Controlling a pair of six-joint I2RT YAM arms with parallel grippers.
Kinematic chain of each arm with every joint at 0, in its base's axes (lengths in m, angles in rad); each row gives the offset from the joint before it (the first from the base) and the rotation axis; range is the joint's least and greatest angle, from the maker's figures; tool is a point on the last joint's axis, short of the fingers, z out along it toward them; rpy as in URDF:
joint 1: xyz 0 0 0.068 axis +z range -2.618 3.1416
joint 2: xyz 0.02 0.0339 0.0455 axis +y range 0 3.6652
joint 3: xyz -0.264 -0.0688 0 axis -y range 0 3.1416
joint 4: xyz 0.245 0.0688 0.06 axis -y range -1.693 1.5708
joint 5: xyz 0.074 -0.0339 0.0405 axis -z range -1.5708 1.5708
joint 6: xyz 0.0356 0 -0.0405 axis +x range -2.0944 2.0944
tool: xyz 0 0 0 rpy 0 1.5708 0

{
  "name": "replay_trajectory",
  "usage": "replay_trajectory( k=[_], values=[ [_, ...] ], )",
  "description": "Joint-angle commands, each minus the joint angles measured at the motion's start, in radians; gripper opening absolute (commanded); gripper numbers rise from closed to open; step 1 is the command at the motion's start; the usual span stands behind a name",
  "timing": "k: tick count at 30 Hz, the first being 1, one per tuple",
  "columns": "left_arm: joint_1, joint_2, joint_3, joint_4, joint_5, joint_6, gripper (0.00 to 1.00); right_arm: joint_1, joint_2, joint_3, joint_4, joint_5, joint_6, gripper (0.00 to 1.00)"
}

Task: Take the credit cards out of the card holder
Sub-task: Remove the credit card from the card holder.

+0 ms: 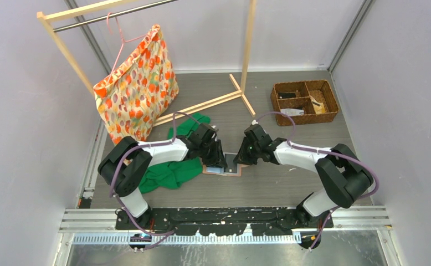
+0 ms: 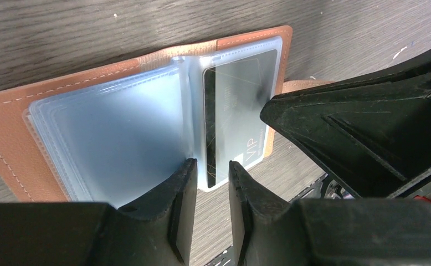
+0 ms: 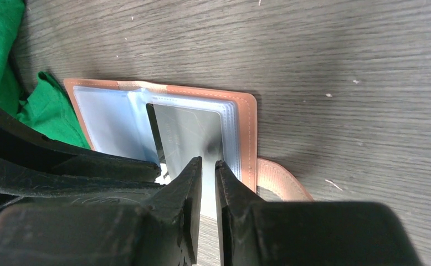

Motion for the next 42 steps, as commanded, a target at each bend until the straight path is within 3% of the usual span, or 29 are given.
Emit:
replay_trajectory(
  k=[1, 27, 34, 36, 37, 42],
  values=[
    [0.005, 0.008, -0.017, 0.046, 0.015, 0.006, 0.28, -0.001, -0.042, -0.019, -0.001, 0.038, -0.008, 0.20],
    [0.025, -0.006, -0.050, 0.064, 0.005, -0.005, 0.22, 0.001, 0.043, -0.051, 0.101, -0.044, 0.025, 0.20],
    [0.034, -0.014, -0.070, 0.086, 0.003, -0.011, 0.13, 0.001, 0.059, -0.050, 0.098, -0.044, 0.020, 0.20],
    [0.037, -0.018, -0.077, 0.085, 0.002, -0.011, 0.09, 0.002, 0.059, -0.052, 0.094, -0.038, 0.017, 0.20],
    [0.040, -0.021, -0.081, 0.086, 0.002, -0.011, 0.02, 0.002, 0.059, -0.053, 0.093, -0.038, 0.016, 0.20],
    [0.056, -0.033, -0.116, 0.092, 0.004, -0.001, 0.00, 0.001, 0.067, -0.057, 0.091, -0.030, 0.016, 0.20]
  ],
)
